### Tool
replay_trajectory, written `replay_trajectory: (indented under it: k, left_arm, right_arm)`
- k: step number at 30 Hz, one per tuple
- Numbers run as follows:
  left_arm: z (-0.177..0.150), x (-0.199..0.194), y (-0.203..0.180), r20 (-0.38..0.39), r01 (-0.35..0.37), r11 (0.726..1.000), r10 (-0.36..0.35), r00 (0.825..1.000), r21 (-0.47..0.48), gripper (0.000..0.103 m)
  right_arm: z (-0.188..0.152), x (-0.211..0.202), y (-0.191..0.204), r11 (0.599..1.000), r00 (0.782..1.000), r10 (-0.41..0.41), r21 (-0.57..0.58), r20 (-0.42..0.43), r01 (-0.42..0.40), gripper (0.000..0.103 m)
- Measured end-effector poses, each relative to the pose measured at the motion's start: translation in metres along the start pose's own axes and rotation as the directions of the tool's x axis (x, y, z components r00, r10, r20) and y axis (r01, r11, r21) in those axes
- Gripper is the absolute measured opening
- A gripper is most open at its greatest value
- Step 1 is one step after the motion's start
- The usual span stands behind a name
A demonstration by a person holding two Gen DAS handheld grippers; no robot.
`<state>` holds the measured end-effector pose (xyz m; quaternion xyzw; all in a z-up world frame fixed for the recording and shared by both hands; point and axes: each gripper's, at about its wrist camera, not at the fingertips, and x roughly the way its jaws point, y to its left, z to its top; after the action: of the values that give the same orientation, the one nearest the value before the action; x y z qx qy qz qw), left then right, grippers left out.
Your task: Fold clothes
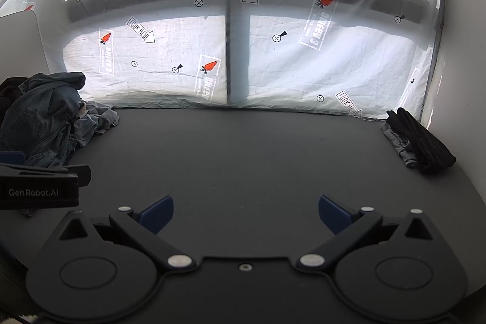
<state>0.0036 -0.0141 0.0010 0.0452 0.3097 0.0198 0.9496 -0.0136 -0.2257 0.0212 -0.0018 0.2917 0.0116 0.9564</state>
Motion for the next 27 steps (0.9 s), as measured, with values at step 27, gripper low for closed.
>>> replay_trajectory:
  k: [27]
  left_arm:
    - [0.008, 0.012, -0.041, -0.032, 0.115, 0.962, -0.126, 0.991, -0.247, 0.103]
  right_arm:
    - [0.003, 0.022, -0.062, 0.998, 0.999, -0.032, 0.057, -0.015, 0.033, 0.103]
